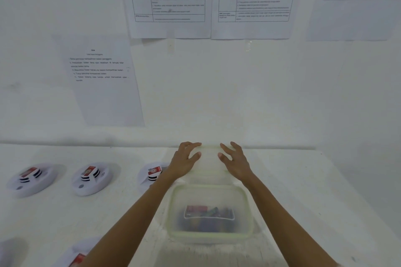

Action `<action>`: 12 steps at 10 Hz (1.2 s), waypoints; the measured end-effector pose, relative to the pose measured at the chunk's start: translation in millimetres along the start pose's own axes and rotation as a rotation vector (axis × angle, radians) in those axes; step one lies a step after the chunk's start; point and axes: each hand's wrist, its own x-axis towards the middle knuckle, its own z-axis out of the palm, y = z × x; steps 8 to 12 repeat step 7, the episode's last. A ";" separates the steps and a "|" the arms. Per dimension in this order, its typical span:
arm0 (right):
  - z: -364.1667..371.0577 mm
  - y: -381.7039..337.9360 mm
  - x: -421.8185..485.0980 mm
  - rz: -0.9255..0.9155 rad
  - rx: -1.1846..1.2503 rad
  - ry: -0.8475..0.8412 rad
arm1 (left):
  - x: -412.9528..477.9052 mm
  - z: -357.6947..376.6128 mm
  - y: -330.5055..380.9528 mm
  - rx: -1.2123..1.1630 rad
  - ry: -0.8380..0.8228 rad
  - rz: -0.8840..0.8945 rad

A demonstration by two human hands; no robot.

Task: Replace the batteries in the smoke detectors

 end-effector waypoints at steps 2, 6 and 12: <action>2.1 -0.2 0.0 0.014 0.030 -0.004 | 1.8 -1.1 -3.9 -0.006 -0.004 0.027; -3.5 -3.0 -9.6 0.034 0.131 0.032 | -7.5 -2.0 0.2 0.035 0.055 0.008; -9.1 -5.0 -19.3 0.025 0.189 0.148 | -16.3 -9.0 15.2 -0.059 0.108 0.011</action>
